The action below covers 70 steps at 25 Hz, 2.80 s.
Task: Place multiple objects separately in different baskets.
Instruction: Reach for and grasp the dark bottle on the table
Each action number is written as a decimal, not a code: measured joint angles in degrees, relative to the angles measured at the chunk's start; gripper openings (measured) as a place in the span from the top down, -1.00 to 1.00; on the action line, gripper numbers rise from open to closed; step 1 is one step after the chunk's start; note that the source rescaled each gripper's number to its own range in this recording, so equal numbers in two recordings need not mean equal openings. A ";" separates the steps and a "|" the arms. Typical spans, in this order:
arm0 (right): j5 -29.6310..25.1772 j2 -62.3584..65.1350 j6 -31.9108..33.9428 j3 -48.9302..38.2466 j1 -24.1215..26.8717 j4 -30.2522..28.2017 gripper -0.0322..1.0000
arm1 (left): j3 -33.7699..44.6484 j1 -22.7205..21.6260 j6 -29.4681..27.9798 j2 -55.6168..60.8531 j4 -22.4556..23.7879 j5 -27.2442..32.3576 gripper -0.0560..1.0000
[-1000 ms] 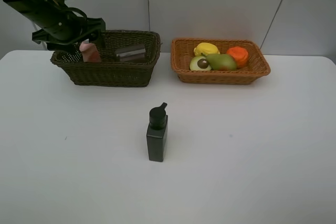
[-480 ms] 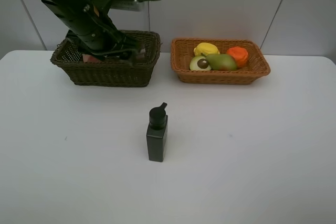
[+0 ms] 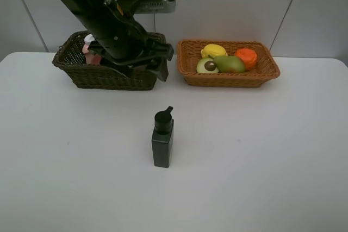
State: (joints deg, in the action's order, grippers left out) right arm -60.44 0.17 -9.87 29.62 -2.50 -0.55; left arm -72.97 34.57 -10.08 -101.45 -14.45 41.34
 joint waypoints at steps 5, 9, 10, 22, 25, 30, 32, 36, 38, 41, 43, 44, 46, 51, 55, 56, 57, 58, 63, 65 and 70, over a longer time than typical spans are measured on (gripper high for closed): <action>0.00 0.00 0.00 0.00 0.00 0.00 -1.00 | -1.24 2.84 0.00 0.22 -2.08 3.62 -1.00; 0.00 0.00 0.00 0.00 0.00 0.00 -1.00 | -1.33 6.41 0.00 0.22 -2.59 4.52 -1.00; 0.00 0.00 0.00 0.00 0.00 0.00 -1.00 | -1.33 7.27 0.00 0.22 -2.67 4.91 -1.00; 0.00 0.00 0.00 0.00 0.00 0.00 -1.00 | -1.33 9.80 -8.34 0.22 0.47 7.16 -1.00; 0.00 0.00 0.00 0.00 0.00 0.00 -1.00 | -1.33 9.80 -14.84 0.22 4.41 8.11 -1.00; 0.00 0.00 0.00 0.00 0.00 0.00 -1.00 | -1.33 10.69 -19.12 0.22 6.88 9.49 -1.00; 0.00 0.00 0.00 0.00 0.00 0.00 -1.00 | -1.33 11.43 -19.96 0.16 7.02 9.75 -1.00; 0.00 0.00 0.00 0.00 0.00 0.00 -1.00 | -1.48 11.68 -22.55 -1.55 7.02 10.74 -1.00; 0.00 0.00 0.00 0.00 0.00 0.00 -1.00 | -1.50 11.68 -23.20 -2.88 7.02 11.10 -1.00; 0.00 0.00 0.00 0.00 0.00 0.00 -1.00 | -1.50 11.68 -23.44 -4.29 6.92 11.14 -1.00; 0.00 0.00 0.00 0.00 0.00 0.00 -1.00 | -1.55 11.68 -23.57 -4.92 6.84 11.14 -1.00; 0.00 0.00 0.00 0.00 0.00 0.00 -1.00 | -1.55 11.68 -23.59 -5.32 6.78 11.14 -1.00; 0.00 0.00 0.00 0.00 0.00 0.00 -1.00 | -1.55 11.68 -23.59 -6.33 6.54 11.07 -1.00; 0.00 0.00 0.00 0.00 0.00 0.00 -1.00 | -1.55 11.82 -23.71 -9.34 5.55 10.92 -1.00; 0.00 0.00 0.00 0.00 0.00 0.00 -1.00 | -1.55 13.59 -22.73 -10.44 5.51 9.49 -1.00; 0.00 0.00 0.00 0.00 0.00 0.00 -1.00 | -1.55 14.08 -22.51 -10.57 5.44 9.33 -1.00; 0.00 0.00 0.00 0.00 0.00 0.00 -1.00 | -1.55 14.59 -22.45 -10.65 5.44 9.21 -1.00; 0.00 0.00 0.00 0.00 0.00 0.00 -1.00 | -1.55 14.86 -22.45 -10.83 5.38 9.15 -1.00; 0.00 0.00 0.00 0.00 0.00 0.00 -1.00 | -1.55 15.13 -22.35 -11.41 5.17 9.54 -1.00; 0.00 0.00 0.00 0.00 0.00 0.00 -1.00 | -1.55 15.13 -22.34 -11.41 5.17 9.79 -1.00; 0.00 0.00 0.00 0.00 0.00 0.00 -1.00 | -1.55 15.13 -22.34 -11.41 5.17 10.04 -1.00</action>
State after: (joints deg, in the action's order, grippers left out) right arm -60.44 0.17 -9.87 29.62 -2.50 -0.55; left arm -74.52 49.70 -32.42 -112.85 -9.28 51.38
